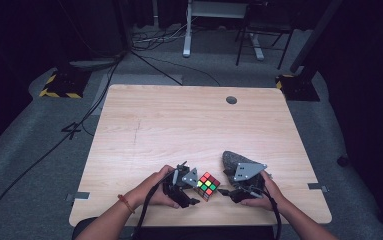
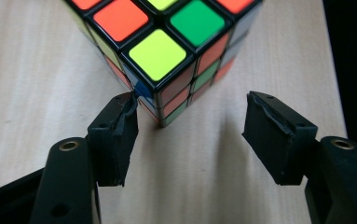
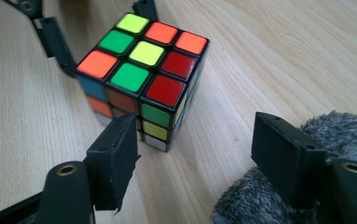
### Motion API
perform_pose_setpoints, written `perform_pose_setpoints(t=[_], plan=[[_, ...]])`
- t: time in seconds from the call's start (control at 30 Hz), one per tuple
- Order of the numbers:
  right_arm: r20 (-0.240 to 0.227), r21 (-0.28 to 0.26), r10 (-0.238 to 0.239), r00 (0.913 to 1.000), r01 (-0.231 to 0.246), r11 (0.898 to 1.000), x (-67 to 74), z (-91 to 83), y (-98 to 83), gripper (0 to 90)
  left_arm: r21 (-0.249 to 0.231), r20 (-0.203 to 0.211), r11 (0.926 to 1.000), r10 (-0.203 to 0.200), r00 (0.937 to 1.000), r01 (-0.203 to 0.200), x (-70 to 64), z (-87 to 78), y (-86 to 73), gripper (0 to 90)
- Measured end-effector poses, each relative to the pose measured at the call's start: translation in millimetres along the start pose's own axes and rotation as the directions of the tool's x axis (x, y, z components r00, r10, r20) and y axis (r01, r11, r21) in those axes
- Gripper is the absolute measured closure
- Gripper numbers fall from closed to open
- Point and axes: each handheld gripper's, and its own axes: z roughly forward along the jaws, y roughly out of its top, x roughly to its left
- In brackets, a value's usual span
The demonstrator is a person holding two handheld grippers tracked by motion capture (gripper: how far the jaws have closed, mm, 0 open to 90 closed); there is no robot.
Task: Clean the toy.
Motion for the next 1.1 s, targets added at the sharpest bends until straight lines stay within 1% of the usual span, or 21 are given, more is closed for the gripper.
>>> perform_pose_setpoints(t=[0.07, 0.13, 0.2, 0.27, 0.33, 0.37, 0.43, 0.47, 0.5, 0.53, 0.6, 0.63, 0.7, 0.73, 0.8, 0.87, 0.9, 0.93, 0.97, 1.03, 1.1], plan=[[0.013, 0.008, -0.007, 0.9999, 0.007, 1.000, -0.8, 1.2, -0.2, 31.6, 0.013, -0.001, 0.9998, 0.012, 0.9999, -0.012, -3.8, 2.4, 0.8, 35.2], [0.019, 0.012, -0.008, 0.9998, 0.007, 1.000, -1.4, 2.0, -1.0, 31.6, 0.008, -0.004, 0.9999, 0.011, 0.9999, -0.011, -5.2, 4.0, 1.0, 33.2], [0.030, 0.015, -0.006, 0.9995, 0.006, 1.000, -3.2, 1.8, -2.6, 31.7, 0.006, 0.007, 0.9999, 0.013, 0.9999, -0.013, -5.6, 4.6, 1.7, 33.2], [0.045, 0.014, 0.009, 0.9990, -0.009, 1.000, -6.5, 1.0, -4.3, 32.5, -0.001, 0.019, 0.9999, 0.015, 0.9997, -0.015, -6.7, 6.0, 2.6, 33.2], [0.056, 0.011, 0.021, 0.9982, -0.021, 1.000, -10.2, 0.5, -6.0, 32.6, -0.002, 0.013, 0.9998, 0.018, 0.9998, -0.018, -7.5, 7.3, 4.1, 33.0], [0.057, 0.008, 0.031, 0.9979, -0.031, 0.999, -11.8, 0.4, -6.6, 32.6, -0.007, 0.011, 0.9998, 0.018, 0.9998, -0.018, -6.7, 7.8, 4.4, 31.0], [0.063, 0.010, 0.032, 0.9975, -0.033, 0.999, -13.8, 0.2, -7.5, 32.8, -0.012, -0.008, 0.9999, -0.009, 0.9999, 0.009, -3.4, 6.8, 3.8, 25.1], [0.059, 0.009, 0.032, 0.9978, -0.032, 0.999, -14.4, -0.2, -7.8, 33.1, -0.020, -0.014, 0.9994, -0.030, 0.9994, 0.030, -0.2, 6.4, 3.2, 21.5], [0.055, 0.009, 0.029, 0.9980, -0.030, 1.000, -14.4, -0.8, -8.0, 33.3, -0.029, -0.032, 0.9983, -0.052, 0.9981, 0.051, 2.9, 5.5, 2.5, 18.1], [0.055, 0.010, 0.026, 0.9982, -0.026, 1.000, -14.1, -1.2, -8.0, 33.4, -0.042, -0.047, 0.9970, -0.068, 0.9966, 0.066, 5.5, 4.0, 2.1, 17.0], [0.046, 0.009, 0.022, 0.9987, -0.022, 1.000, -14.0, -1.7, -8.3, 33.5, -0.080, -0.059, 0.9937, -0.083, 0.9948, 0.078, 10.4, 1.9, 3.5, 16.1], [0.042, 0.010, 0.022, 0.9989, -0.022, 1.000, -13.8, -1.5, -8.2, 33.5, -0.092, -0.071, 0.9934, -0.076, 0.9946, 0.069, 12.2, 1.3, 5.4, 16.1], [0.033, 0.012, 0.015, 0.9993, -0.015, 1.000, -12.9, -0.7, -7.9, 33.5, -0.098, -0.080, 0.9939, -0.060, 0.9950, 0.052, 16.0, 2.2, 10.3, 16.0], [0.025, 0.011, 0.011, 0.9996, -0.011, 1.000, -12.3, -0.4, -7.5, 33.6, -0.102, -0.071, 0.9931, -0.066, 0.9953, 0.058, 17.9, 4.0, 12.8, 16.0], [0.025, 0.018, 0.004, 0.9997, -0.004, 1.000, -10.8, 1.2, -6.4, 33.8, -0.103, -0.047, 0.9941, -0.040, 0.9981, 0.035, 21.5, 8.7, 18.7, 16.1], [0.020, 0.026, -0.004, 0.9998, 0.003, 1.000, -9.5, 2.8, -5.4, 33.8, -0.086, -0.052, 0.9962, -0.017, 0.9985, 0.013, 22.8, 14.3, 24.9, 15.5], [0.021, 0.029, -0.005, 0.9998, 0.005, 1.000, -9.1, 3.2, -5.3, 33.9, -0.086, -0.042, 0.9963, -0.005, 0.9991, 0.001, 23.5, 17.0, 27.2, 15.8], [0.014, 0.031, -0.008, 0.9999, 0.007, 1.000, -8.7, 3.8, -5.5, 33.9, -0.085, -0.031, 0.9964, -0.003, 0.9995, 0.000, 23.2, 20.1, 28.9, 16.5], [0.005, 0.031, -0.006, 1.0000, 0.006, 0.999, -8.2, 4.6, -5.9, 33.9, -0.076, -0.019, 0.9971, 0.005, 0.9998, -0.006, 22.8, 23.5, 30.0, 16.9], [0.007, 0.038, -0.017, 0.9998, 0.017, 0.999, -7.8, 5.8, -6.3, 33.9, -0.057, -0.004, 0.9982, 0.015, 0.9999, -0.015, 22.0, 25.7, 30.4, 18.5], [-0.002, 0.036, -0.018, 0.9998, 0.018, 0.999, -7.3, 6.0, -6.1, 33.8, -0.050, 0.000, 0.9986, 0.017, 0.9999, -0.017, 20.6, 27.3, 30.5, 19.8]])
